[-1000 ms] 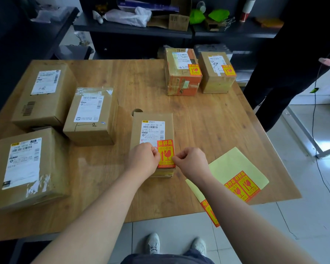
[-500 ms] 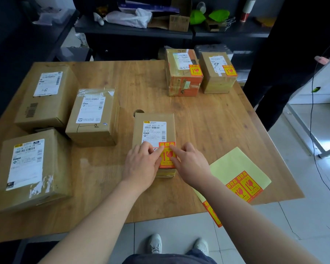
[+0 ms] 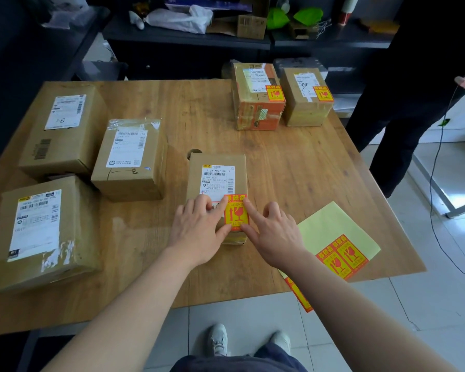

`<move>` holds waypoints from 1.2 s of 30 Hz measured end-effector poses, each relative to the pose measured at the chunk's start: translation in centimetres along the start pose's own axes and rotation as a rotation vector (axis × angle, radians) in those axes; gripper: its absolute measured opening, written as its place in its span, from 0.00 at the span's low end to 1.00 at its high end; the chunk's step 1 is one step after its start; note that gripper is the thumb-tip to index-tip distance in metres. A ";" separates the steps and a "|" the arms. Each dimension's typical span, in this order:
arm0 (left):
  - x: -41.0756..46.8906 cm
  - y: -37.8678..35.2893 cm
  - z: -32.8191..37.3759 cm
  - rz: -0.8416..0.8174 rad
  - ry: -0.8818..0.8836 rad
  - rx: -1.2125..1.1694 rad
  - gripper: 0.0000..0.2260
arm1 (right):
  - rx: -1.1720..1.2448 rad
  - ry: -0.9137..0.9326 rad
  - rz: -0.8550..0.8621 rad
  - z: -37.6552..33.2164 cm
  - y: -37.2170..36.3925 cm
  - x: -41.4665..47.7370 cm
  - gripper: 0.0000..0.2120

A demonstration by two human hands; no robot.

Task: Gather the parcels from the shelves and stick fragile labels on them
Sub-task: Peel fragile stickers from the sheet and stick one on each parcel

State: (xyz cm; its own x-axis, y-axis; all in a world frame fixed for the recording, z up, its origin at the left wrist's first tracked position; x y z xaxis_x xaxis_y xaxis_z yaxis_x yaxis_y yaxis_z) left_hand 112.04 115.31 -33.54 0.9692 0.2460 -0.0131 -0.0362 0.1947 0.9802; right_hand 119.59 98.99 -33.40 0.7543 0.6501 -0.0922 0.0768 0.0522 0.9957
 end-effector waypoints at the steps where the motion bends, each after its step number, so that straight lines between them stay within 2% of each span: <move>1: 0.0 0.0 0.1 0.005 0.005 -0.003 0.28 | 0.001 0.003 0.022 0.0 0.0 0.0 0.28; 6: -0.1 0.0 0.7 0.050 0.039 0.012 0.22 | 0.021 0.038 0.042 -0.7 -0.2 0.0 0.25; 10: -0.7 -0.3 0.1 0.138 0.109 0.041 0.22 | 0.032 0.057 0.053 0.3 -0.1 0.2 0.24; 15: -1.1 -1.0 -0.2 0.091 0.183 -0.063 0.25 | 0.084 0.379 0.006 -0.5 -0.5 1.6 0.27; 19: -1.5 -1.0 -0.4 0.094 0.176 -0.106 0.24 | -0.040 0.373 0.020 0.5 -0.9 2.5 0.32; 23: -1.4 -0.8 -0.3 0.082 0.173 -0.113 0.24 | -0.093 0.536 0.023 -0.6 -0.7 2.5 0.32; 27: -1.6 -1.0 -0.5 0.063 0.188 -0.084 0.24 | -0.133 0.711 0.004 1.5 -1.3 0.7 0.29; 29: -1.5 -1.1 -0.5 0.051 0.198 -0.085 0.25 | -0.113 0.690 -0.013 2.5 -0.9 1.0 0.30; 33: -1.3 -1.2 -0.2 0.024 0.221 -0.088 0.24 | -0.009 0.501 -0.011 0.9 -0.2 3.5 0.39; 36: -1.4 -1.0 -0.1 0.036 0.223 -0.095 0.24 | -0.029 0.595 0.002 0.1 -0.8 2.5 0.35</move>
State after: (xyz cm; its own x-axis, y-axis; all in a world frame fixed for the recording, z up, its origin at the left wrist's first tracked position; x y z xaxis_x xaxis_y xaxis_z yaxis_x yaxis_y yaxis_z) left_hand 110.67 114.88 -34.55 0.8894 0.4560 -0.0321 -0.1030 0.2682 0.9578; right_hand 121.41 100.50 -34.47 0.2583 0.9630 -0.0765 0.0514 0.0654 0.9965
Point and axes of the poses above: each hand's wrist, its own x-axis towards the middle knuckle, its own y-axis out of the back of the hand, z = x × y, the point moved 1 cm from there along x, towards the middle knuckle, and after that the axes turned 7 degrees about -x, right-handed, at the moved point
